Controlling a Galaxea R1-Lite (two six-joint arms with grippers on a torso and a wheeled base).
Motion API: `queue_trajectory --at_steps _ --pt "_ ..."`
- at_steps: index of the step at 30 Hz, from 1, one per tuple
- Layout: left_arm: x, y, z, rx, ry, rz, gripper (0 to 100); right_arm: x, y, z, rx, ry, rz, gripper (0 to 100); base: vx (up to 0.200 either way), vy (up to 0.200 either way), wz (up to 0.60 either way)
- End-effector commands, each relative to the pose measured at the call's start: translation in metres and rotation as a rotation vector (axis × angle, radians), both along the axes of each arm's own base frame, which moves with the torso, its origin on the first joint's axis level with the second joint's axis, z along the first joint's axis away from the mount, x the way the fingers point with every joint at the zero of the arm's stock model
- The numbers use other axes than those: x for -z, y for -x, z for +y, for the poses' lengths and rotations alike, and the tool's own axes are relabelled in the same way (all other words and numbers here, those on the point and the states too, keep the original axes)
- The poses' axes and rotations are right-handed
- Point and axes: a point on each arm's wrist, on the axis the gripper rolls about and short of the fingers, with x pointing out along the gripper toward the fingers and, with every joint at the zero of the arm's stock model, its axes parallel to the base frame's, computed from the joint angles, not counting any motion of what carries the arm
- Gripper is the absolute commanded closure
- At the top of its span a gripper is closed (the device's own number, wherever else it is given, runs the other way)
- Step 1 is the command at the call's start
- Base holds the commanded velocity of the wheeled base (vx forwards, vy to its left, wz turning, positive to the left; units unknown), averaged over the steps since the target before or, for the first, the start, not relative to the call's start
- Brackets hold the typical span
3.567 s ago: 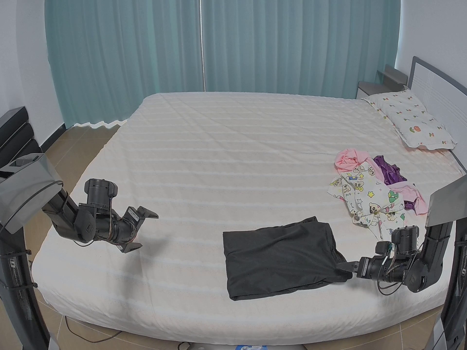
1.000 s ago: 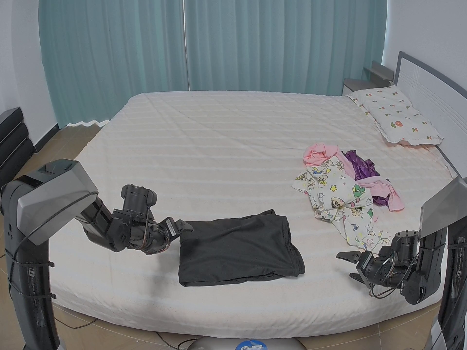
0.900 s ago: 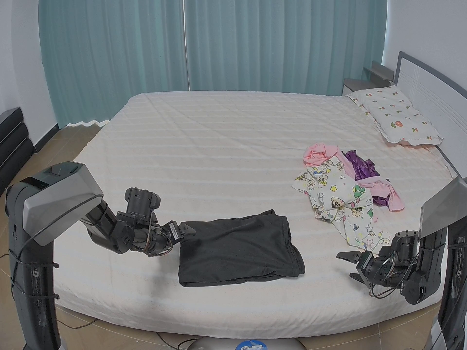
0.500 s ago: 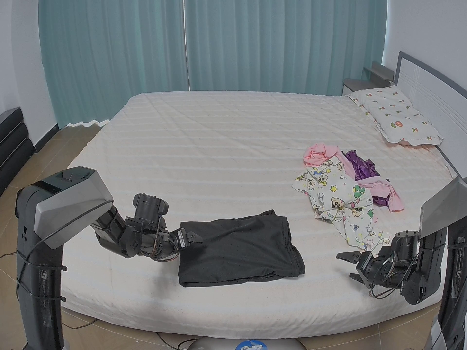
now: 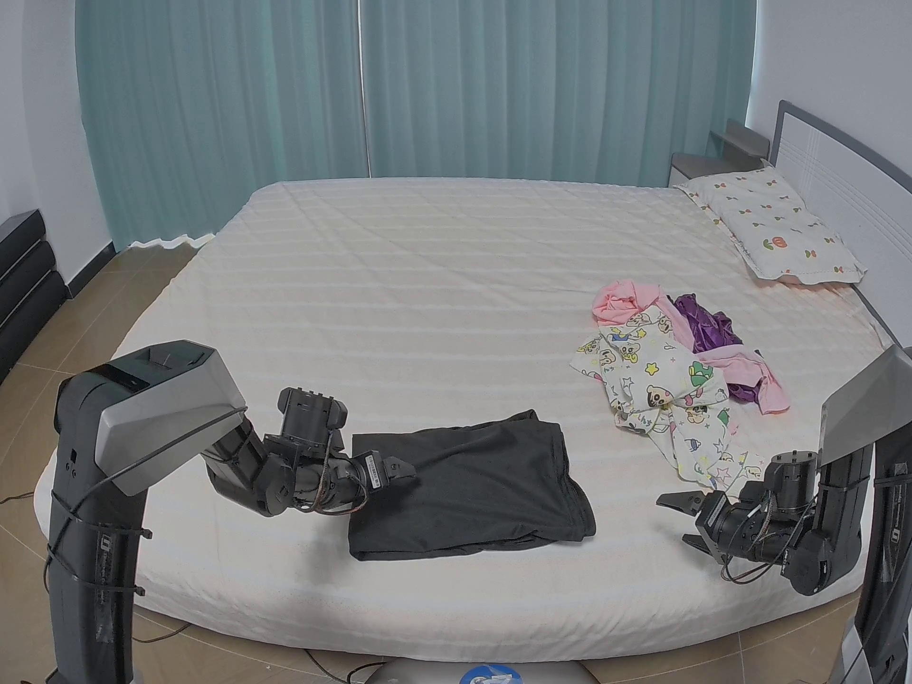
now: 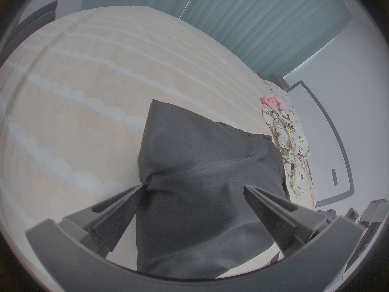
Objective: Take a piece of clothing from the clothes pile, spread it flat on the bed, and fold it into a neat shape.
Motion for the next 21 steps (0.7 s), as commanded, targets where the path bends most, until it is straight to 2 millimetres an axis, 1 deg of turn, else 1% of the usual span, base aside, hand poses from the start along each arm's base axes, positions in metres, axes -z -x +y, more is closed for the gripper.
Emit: queue_trajectory --at_steps 1,8,16,21 --pt "0.0037 -0.0001 -0.0007 0.001 -0.002 0.007 100 -0.0010 -0.0009 0.0001 -0.001 -0.002 -0.016 0 0.000 0.000 0.00" --pt "0.0029 0.0016 0.0026 -0.009 -0.003 0.014 100 -0.0010 -0.0009 0.0001 -0.001 -0.002 -0.016 0 0.000 0.000 0.00" --pt "-0.0051 0.0057 0.0059 -0.019 0.002 0.008 100 -0.0008 -0.0004 0.0005 -0.003 0.000 -0.013 0 0.000 0.000 0.00" --pt "-0.0058 0.0060 0.0067 -0.025 0.004 0.011 100 -0.0009 -0.0001 0.0005 -0.003 0.000 -0.013 0 0.000 0.000 0.00"
